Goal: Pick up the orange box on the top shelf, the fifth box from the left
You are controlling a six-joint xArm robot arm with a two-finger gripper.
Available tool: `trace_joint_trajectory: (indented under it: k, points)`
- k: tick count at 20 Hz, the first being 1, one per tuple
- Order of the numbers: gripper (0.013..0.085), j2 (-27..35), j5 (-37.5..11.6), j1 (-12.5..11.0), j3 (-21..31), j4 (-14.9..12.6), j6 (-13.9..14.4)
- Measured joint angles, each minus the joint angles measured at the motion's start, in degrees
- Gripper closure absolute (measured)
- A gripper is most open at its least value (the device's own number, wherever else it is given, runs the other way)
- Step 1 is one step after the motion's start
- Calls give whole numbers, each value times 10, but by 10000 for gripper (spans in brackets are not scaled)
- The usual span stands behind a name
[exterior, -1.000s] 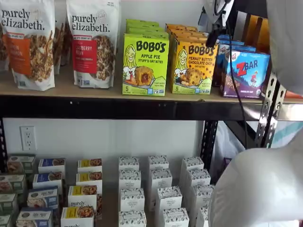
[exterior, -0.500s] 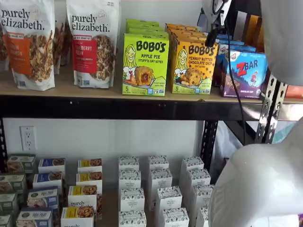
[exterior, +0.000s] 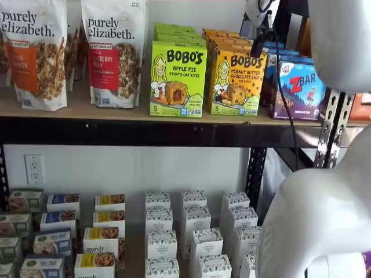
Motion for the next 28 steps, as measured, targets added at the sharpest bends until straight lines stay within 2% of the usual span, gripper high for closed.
trace_joint_trajectory:
  k: [9, 20, 28]
  points:
    - [130, 48, 62, -7, -57, 2, -4]
    - [130, 69, 59, -5, -61, -6, -5]
    - [130, 79, 70, 6, -60, -36, 0]
